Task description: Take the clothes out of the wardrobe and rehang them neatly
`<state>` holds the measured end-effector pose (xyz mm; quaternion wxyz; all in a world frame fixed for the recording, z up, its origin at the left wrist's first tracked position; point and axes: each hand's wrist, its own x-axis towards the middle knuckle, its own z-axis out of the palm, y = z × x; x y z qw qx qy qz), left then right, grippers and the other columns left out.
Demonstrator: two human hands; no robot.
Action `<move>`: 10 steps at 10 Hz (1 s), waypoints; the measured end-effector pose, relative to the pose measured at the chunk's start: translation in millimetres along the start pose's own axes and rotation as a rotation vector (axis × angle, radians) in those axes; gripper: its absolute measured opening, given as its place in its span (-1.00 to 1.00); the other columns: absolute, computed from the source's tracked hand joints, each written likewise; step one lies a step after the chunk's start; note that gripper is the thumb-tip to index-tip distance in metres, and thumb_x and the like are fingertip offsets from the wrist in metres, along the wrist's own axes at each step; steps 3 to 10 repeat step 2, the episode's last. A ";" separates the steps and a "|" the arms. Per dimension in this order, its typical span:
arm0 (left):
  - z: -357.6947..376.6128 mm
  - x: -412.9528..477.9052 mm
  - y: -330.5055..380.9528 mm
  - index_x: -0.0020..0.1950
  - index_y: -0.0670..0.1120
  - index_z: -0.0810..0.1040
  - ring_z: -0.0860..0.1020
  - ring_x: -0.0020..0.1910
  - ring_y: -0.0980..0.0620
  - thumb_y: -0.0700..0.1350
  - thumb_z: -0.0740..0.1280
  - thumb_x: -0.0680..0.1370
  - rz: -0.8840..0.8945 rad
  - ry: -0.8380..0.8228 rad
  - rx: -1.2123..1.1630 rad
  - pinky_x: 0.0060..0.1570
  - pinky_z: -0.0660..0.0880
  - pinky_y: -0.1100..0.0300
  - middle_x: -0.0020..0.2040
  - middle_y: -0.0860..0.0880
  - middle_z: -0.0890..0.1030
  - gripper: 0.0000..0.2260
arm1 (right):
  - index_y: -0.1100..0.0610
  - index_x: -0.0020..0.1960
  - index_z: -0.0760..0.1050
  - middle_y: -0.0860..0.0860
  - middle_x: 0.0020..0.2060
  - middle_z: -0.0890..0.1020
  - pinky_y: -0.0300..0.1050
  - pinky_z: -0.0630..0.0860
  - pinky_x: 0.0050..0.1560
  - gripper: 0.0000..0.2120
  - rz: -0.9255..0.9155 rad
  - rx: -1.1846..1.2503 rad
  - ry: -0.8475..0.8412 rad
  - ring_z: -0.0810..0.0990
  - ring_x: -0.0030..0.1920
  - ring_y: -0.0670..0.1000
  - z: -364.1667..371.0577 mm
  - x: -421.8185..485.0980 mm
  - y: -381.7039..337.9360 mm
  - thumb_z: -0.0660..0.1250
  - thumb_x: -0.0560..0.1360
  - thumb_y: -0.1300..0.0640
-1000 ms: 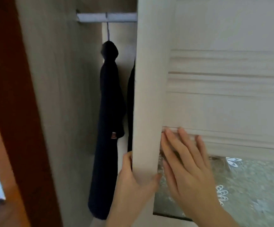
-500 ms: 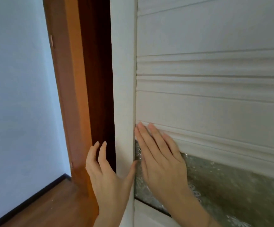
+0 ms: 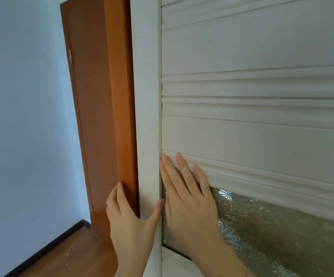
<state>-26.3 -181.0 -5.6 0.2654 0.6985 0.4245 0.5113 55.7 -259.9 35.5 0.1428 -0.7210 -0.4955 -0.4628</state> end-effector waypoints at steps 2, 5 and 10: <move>2.8 7.4 3.9 0.48 -0.04 0.13 0.35 0.32 -0.17 0.33 0.45 0.20 0.037 -0.023 -0.019 0.22 0.42 -0.16 0.40 -0.10 0.24 -0.01 | 0.07 0.40 0.39 -0.06 0.40 0.41 -0.04 0.28 0.40 -0.50 -0.020 0.329 0.067 0.34 0.43 -0.06 -27.3 -3.0 11.4 0.23 0.46 0.09; 2.8 7.4 3.9 0.48 -0.04 0.13 0.35 0.32 -0.17 0.33 0.45 0.20 0.037 -0.023 -0.019 0.22 0.42 -0.16 0.40 -0.10 0.24 -0.01 | 0.07 0.40 0.39 -0.06 0.40 0.41 -0.04 0.28 0.40 -0.50 -0.020 0.329 0.067 0.34 0.43 -0.06 -27.3 -3.0 11.4 0.23 0.46 0.09; 2.8 7.4 3.9 0.48 -0.04 0.13 0.35 0.32 -0.17 0.33 0.45 0.20 0.037 -0.023 -0.019 0.22 0.42 -0.16 0.40 -0.10 0.24 -0.01 | 0.07 0.40 0.39 -0.06 0.40 0.41 -0.04 0.28 0.40 -0.50 -0.020 0.329 0.067 0.34 0.43 -0.06 -27.3 -3.0 11.4 0.23 0.46 0.09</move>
